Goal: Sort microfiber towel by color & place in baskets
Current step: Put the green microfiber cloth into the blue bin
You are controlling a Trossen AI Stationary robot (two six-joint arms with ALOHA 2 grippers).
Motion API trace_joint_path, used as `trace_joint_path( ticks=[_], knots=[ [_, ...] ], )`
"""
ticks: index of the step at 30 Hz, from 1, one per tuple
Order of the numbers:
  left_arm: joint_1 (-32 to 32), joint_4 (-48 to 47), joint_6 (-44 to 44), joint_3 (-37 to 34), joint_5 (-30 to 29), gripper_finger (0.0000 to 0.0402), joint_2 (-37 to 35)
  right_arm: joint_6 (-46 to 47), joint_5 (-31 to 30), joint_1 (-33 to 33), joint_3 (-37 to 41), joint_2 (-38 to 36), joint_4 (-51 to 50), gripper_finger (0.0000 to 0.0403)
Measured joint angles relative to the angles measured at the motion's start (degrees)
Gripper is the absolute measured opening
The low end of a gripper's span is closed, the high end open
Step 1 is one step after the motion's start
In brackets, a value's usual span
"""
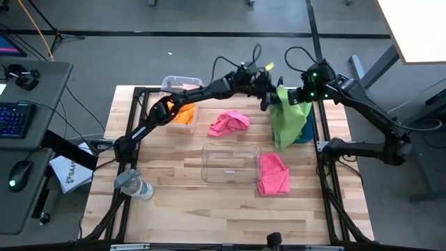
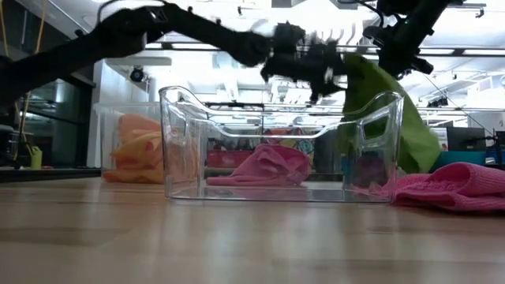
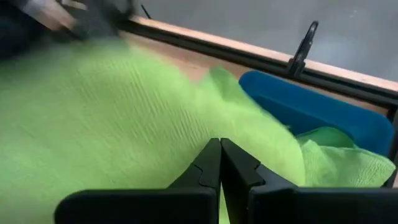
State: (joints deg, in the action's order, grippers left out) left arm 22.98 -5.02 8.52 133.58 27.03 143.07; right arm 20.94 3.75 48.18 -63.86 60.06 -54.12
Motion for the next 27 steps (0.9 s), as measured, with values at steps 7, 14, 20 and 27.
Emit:
trace_joint_path(
  ticks=[7, 14, 20, 27],
  knots=[
    [0.18, -17.13, -1.87, -0.35, -1.88, 0.0234, -3.79, -0.44, 3.45, 1.93, 0.0, 0.41, -0.32, 0.0],
    [2.06, -38.73, -7.77, -0.45, -2.24, 0.0234, -12.74, -3.15, 12.04, 1.81, 0.0, 4.56, -2.59, 0.0],
    [7.24, -47.56, -10.88, -0.07, -3.74, 0.0234, -23.3, -5.09, 14.3, -0.52, 0.0, 12.63, 0.58, 0.0],
    [14.37, -53.21, -13.66, -0.82, -5.49, 0.0234, -33.89, -8.38, 14.0, -6.23, 0.02, 23.92, 2.67, 0.0]
  ],
)
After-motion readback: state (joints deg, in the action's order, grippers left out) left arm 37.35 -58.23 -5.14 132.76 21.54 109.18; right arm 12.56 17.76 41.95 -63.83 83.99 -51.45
